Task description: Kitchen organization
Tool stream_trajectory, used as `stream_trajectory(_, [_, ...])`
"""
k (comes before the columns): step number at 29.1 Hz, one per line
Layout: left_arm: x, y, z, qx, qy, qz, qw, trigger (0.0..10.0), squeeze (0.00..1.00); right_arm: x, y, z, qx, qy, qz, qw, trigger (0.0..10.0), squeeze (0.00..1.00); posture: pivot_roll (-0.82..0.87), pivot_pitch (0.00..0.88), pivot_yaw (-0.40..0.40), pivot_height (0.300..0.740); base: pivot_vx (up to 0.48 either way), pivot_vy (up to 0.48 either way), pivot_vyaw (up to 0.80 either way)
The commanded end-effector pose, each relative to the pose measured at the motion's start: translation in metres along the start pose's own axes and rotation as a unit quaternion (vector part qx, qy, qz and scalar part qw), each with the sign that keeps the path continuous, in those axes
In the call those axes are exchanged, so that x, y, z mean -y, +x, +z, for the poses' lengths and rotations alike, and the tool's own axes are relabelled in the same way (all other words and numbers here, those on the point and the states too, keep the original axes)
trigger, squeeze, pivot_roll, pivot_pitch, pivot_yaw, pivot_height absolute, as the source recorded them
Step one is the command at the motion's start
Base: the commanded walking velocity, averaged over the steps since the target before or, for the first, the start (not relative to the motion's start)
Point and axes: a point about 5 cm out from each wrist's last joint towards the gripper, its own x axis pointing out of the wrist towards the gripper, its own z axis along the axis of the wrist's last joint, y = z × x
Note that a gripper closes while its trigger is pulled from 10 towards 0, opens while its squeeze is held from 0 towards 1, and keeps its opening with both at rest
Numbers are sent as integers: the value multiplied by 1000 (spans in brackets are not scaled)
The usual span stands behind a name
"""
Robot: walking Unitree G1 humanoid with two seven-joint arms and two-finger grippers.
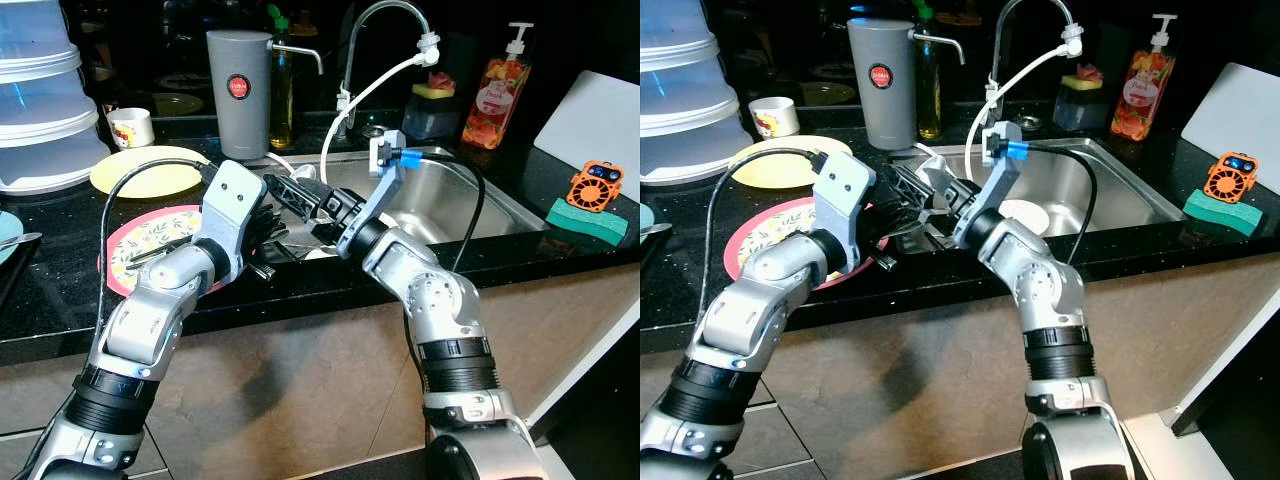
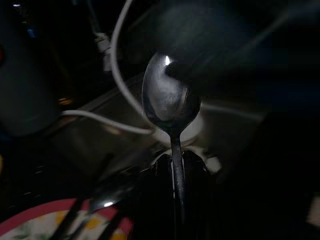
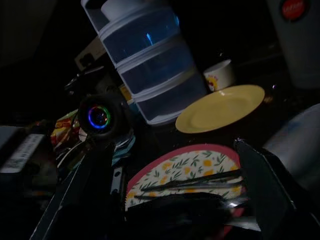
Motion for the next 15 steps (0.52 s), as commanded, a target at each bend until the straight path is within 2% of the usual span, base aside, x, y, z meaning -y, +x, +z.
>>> stream_trajectory(1, [5, -2, 4, 19, -14, -16, 1000, 0, 0, -3, 1, -3, -11, 9, 4, 1000, 10000, 0, 17, 42, -19, 740, 0, 0, 0])
stream_trajectory(2, [7, -2, 5, 27, -30, -24, 999, 0, 0, -3, 1, -5, -16, 11, 3, 1000, 10000, 0, 16, 42, -19, 740, 0, 0, 0])
stream_trajectory(4, [7, -2, 5, 27, -30, -24, 999, 0, 0, -3, 1, -5, -16, 11, 3, 1000, 10000, 0, 16, 42, -19, 740, 0, 0, 0])
stream_trajectory(6, [10, -4, 8, 42, -55, -40, 997, 0, 0, -3, 1, -7, -22, 14, 0, 1000, 10000, 0, 16, 42, -19, 740, 0, 0, 0])
stream_trajectory(7, [10, -4, 8, 42, -55, -40, 997, 0, 0, -3, 1, -7, -22, 14, 0, 1000, 10000, 0, 16, 42, -19, 740, 0, 0, 0])
stream_trajectory(8, [11, -4, 9, 46, -62, -45, 996, 0, 0, -3, 1, -7, -22, 18, -4, 1000, 7647, 0, 16, 42, -19, 740, 0, 0, 0])
stream_trajectory(9, [11, -4, 9, 46, -62, -45, 996, 0, 0, -3, 1, -7, -22, 18, -4, 1000, 7647, 0, 16, 42, -19, 740, 0, 0, 0])
stream_trajectory(10, [11, -5, 10, 48, -64, -48, 996, 0, 0, -2, 1, -7, -20, 24, -7, 999, 0, 0, 16, 42, -19, 740, 0, 0, 0])
stream_trajectory(15, [10, -5, 9, 48, -64, -49, 996, 0, 0, 1, 1, -5, -15, 31, -16, 999, 0, 0, 14, 42, -21, 740, 0, 0, 0])
